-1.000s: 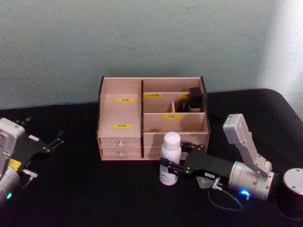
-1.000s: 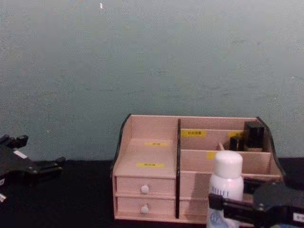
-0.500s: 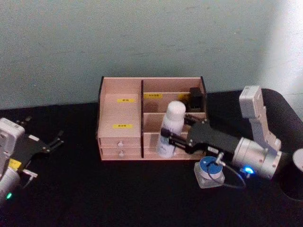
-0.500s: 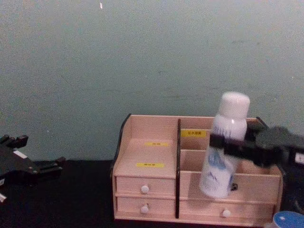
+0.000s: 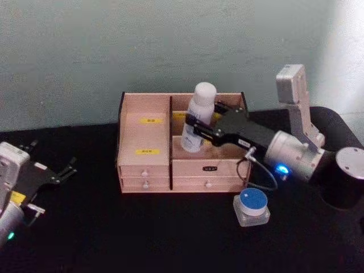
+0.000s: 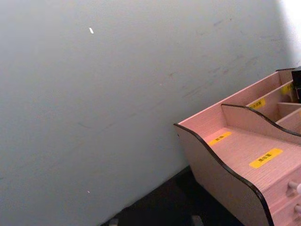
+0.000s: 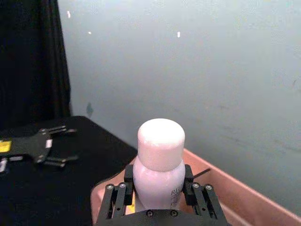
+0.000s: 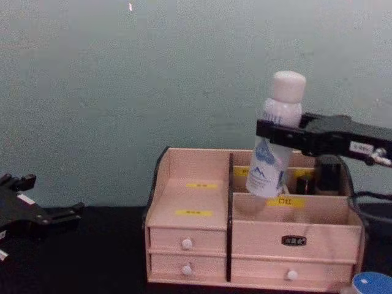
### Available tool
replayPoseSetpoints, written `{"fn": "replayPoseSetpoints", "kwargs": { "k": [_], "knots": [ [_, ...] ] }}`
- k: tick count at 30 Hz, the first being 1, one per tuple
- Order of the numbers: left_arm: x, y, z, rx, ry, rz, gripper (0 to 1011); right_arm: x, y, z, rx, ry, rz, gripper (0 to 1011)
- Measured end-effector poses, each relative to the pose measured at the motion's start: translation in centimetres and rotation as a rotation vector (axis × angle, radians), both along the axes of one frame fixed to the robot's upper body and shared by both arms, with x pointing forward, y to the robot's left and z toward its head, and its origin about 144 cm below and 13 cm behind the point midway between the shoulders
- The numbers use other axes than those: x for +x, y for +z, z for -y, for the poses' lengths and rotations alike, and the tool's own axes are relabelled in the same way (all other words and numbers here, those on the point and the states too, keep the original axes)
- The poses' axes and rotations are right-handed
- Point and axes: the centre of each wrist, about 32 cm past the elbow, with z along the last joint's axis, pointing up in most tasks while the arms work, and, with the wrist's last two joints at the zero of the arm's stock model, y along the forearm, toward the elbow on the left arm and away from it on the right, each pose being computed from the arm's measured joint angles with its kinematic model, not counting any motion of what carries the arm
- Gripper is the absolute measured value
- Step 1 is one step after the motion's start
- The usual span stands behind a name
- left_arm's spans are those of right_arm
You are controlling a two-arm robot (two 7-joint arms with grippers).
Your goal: Pick up the facial cleanser and watermelon frost from the table and place them into the tiered storage box.
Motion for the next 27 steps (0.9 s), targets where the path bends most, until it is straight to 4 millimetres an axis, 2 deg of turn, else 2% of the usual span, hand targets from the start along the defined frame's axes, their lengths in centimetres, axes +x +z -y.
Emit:
{"fn": "replayPoseSetpoints", "kwargs": {
  "k": [10,27],
  "knots": [
    [0.0,0.0,0.0,0.000,0.000,0.000,1001,2.1,0.3,-1.1,-0.016,-0.063,0.009,594],
    [0.0,0.0,0.0,0.000,0.000,0.000,1001,4.6,-0.4,-1.6,-0.023,-0.146,-0.012,594]
  ]
}}
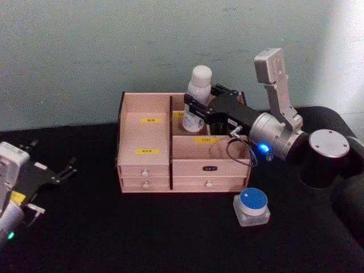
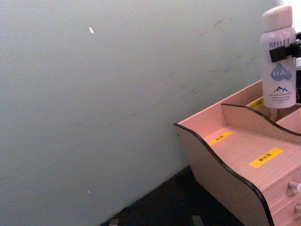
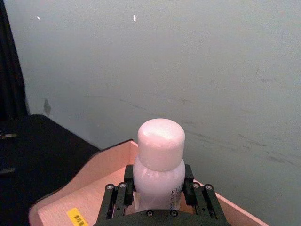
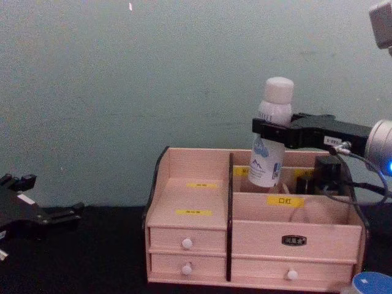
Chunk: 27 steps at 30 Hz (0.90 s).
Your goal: Pick up the facial cleanser and watermelon frost from the table and place them into the tiered storage box.
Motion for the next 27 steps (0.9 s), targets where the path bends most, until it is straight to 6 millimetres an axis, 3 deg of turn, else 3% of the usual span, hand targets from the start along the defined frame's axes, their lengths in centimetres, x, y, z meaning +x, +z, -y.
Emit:
{"fn": "replayPoseSetpoints", "kwargs": {
  "k": [27],
  "knots": [
    [0.0,0.0,0.0,0.000,0.000,0.000,1001,1.7,-1.6,-0.4,-0.011,-0.018,-0.061,594]
  ]
}}
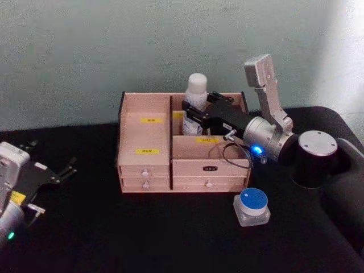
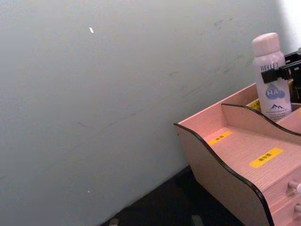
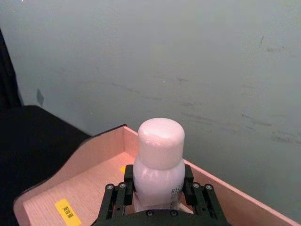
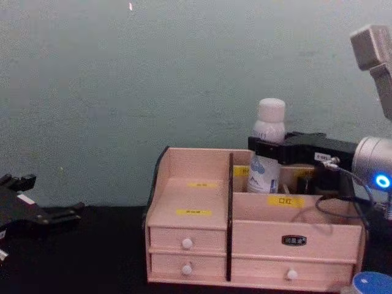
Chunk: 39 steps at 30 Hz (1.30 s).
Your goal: Pick up the facial cleanser and watermelon frost from the table and place them into the tiered storage box.
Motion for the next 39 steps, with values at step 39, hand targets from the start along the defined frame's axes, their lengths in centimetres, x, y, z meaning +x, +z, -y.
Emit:
{"fn": "replayPoseSetpoints", "kwargs": {
  "k": [39],
  "knots": [
    [0.00,0.00,0.00,0.000,0.000,0.000,1001,0.43,-0.66,-0.10,-0.035,-0.008,-0.058,594]
  ]
}}
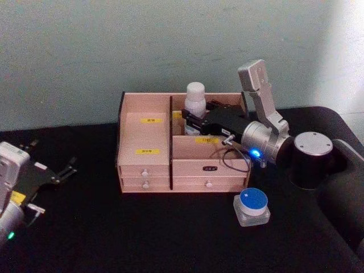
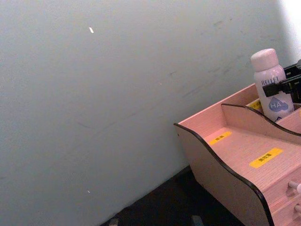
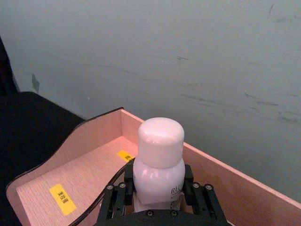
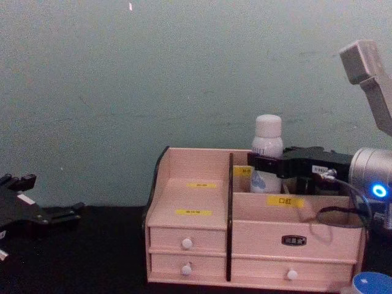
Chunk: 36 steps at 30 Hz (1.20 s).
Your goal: Pick up the facial cleanser and watermelon frost from the table and place them into the tiered storage box.
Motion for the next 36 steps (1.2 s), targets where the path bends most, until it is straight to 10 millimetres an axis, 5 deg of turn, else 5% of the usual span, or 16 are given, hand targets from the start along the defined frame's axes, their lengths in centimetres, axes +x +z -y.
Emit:
{"fn": "replayPoseSetpoints", "kwargs": {
  "k": [16,30,36],
  "knots": [
    [0.00,0.00,0.00,0.000,0.000,0.000,1001,-0.01,0.02,0.00,0.000,0.000,0.002,594],
    [0.00,0.00,0.00,0.000,0.000,0.000,1001,-0.03,0.00,-0.01,0.002,0.001,0.003,973],
    [0.00,0.00,0.00,0.000,0.000,0.000,1001,-0.03,0.00,-0.01,0.002,0.001,0.003,1000]
  ]
}}
